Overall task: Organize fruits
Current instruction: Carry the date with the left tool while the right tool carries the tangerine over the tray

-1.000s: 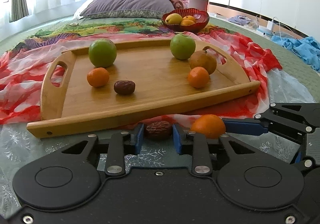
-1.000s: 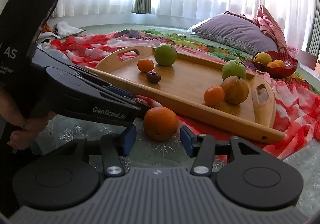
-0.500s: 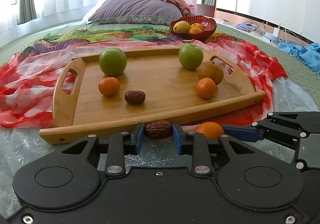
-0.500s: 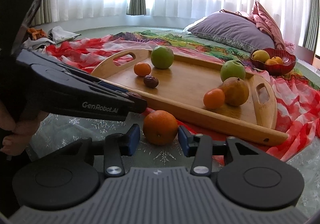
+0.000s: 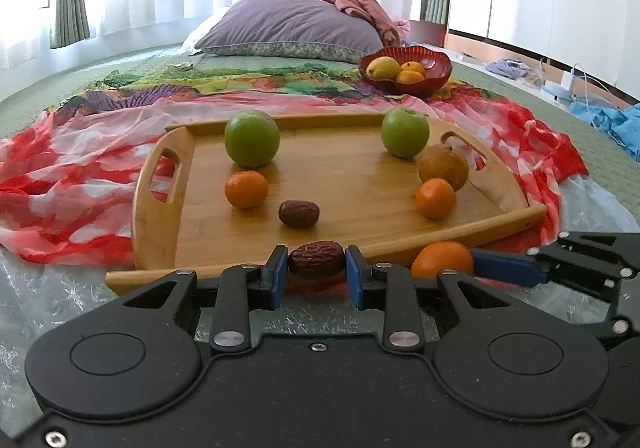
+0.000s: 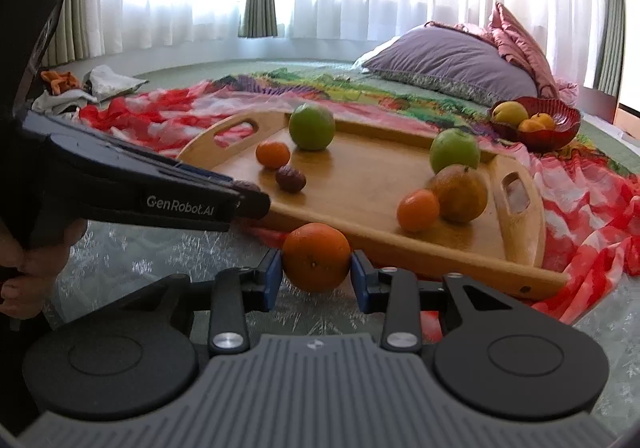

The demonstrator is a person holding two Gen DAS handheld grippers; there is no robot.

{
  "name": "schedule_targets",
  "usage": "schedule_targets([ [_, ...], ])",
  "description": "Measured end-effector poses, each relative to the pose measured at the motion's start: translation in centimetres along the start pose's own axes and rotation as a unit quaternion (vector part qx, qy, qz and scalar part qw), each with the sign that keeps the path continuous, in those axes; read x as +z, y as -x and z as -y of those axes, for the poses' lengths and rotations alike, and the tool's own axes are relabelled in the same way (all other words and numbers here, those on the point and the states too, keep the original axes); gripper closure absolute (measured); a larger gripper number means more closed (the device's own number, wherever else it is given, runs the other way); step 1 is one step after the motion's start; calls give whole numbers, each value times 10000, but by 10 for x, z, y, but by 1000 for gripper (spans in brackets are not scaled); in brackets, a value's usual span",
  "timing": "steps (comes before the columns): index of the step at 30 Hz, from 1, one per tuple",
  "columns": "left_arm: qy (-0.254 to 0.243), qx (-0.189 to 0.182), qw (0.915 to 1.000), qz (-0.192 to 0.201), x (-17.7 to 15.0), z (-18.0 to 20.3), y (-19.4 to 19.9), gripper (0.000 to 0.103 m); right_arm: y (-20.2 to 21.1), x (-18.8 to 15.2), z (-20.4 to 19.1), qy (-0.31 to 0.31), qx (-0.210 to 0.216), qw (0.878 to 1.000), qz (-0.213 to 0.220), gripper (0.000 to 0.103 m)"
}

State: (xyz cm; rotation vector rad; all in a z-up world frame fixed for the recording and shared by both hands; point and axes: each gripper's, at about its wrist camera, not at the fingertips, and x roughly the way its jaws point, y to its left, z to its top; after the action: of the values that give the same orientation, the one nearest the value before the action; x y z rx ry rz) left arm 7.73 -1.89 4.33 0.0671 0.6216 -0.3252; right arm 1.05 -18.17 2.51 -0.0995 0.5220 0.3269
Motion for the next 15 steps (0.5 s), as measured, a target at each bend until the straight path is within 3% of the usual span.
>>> schedule_targets([
  [10,153,29,9995,264,38,-17,-4,74,0,36,13,-63,-280,9987,427,62],
  [15,179,133,9995,207,63,-30,-22,74,-19,60,26,-230,-356,9984,380,62],
])
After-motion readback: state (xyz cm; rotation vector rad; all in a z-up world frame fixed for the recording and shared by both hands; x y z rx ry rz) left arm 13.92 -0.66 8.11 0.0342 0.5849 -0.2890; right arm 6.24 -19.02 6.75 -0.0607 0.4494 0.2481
